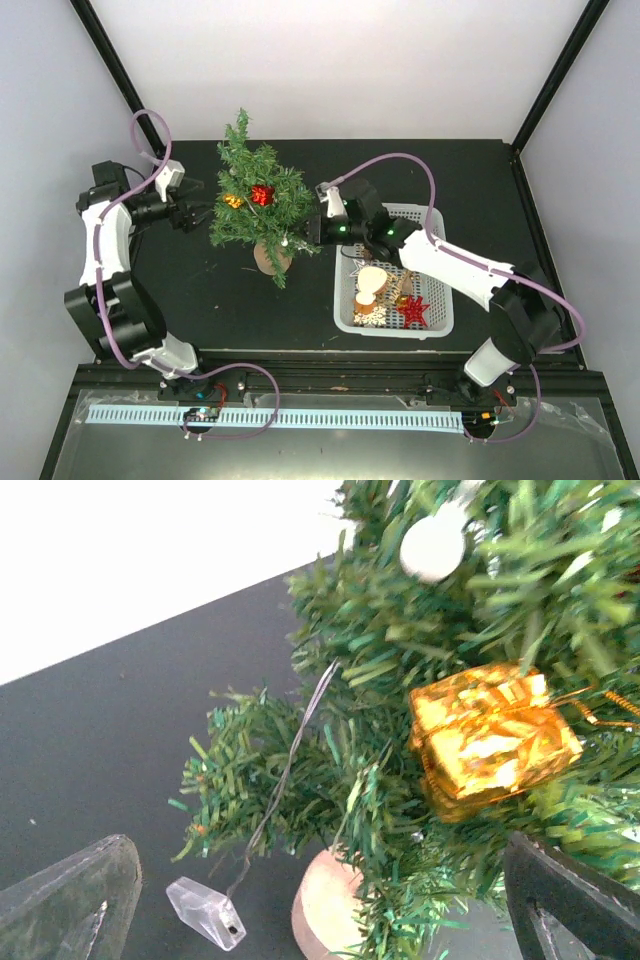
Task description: Decorate the small christmas tree
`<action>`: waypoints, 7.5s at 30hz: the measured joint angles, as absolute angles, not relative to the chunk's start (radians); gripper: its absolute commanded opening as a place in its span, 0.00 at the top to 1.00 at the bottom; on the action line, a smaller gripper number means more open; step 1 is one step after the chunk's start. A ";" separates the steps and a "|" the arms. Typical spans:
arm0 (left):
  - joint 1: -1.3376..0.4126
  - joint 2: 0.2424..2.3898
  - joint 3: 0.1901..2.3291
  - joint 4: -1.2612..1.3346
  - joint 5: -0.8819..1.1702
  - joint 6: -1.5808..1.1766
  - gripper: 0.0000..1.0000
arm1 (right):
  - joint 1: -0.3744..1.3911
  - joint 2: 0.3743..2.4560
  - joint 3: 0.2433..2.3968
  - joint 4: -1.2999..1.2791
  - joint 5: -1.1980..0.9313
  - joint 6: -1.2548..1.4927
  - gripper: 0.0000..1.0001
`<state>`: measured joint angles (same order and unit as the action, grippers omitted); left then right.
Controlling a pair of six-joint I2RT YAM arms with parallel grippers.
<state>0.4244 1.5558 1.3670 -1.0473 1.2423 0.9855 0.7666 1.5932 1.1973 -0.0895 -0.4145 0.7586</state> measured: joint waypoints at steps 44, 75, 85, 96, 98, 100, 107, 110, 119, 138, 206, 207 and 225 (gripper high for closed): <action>0.424 1.174 1.072 -0.783 1.051 0.696 0.01 | 0.890 1.280 1.105 -0.192 -0.212 0.776 0.43; 0.345 1.142 0.871 -0.544 0.858 0.467 0.01 | 0.497 1.544 0.950 -0.483 -0.090 0.652 0.47; 0.297 1.273 0.859 -0.437 0.779 0.467 0.01 | 0.487 1.536 0.929 -0.419 -0.149 0.654 0.48; 0.244 1.458 0.978 -0.321 0.759 0.434 0.01 | 0.487 1.528 0.913 -0.406 -0.162 0.660 0.48; 0.239 1.497 1.005 -0.308 0.758 0.427 0.01 | 0.487 1.525 0.913 -0.406 -0.163 0.660 0.48; 0.234 1.536 1.038 -0.298 0.758 0.419 0.01 | 0.487 1.523 0.913 -0.407 -0.163 0.661 0.48; 0.213 1.633 1.146 -0.284 0.758 0.399 0.01 | 0.487 1.522 0.913 -0.408 -0.163 0.664 0.48; 0.206 1.670 1.195 -0.282 0.759 0.388 0.01 | 0.487 1.522 0.914 -0.408 -0.163 0.668 0.48; 0.179 1.761 1.306 -0.283 0.759 0.376 0.01 | 0.487 1.511 0.914 -0.414 -0.156 0.672 0.49; 0.224 1.669 1.260 -0.310 0.651 0.406 0.01 | 0.487 1.455 0.970 -0.604 0.037 0.652 0.52; 0.327 1.327 1.024 -0.377 0.750 0.261 0.01 | 0.383 1.496 1.096 -0.660 0.238 0.592 0.99; 0.327 1.324 1.024 -0.381 0.750 0.262 0.01 | 0.408 1.486 1.110 -0.677 0.255 0.585 0.99; 0.355 1.264 1.024 -0.437 0.670 0.313 0.01 | 0.950 1.435 1.583 -0.840 0.366 0.484 0.99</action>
<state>0.3553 1.2644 1.0237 -0.4374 0.6697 0.3130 0.9504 1.4345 1.5826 -0.8402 0.3664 0.4839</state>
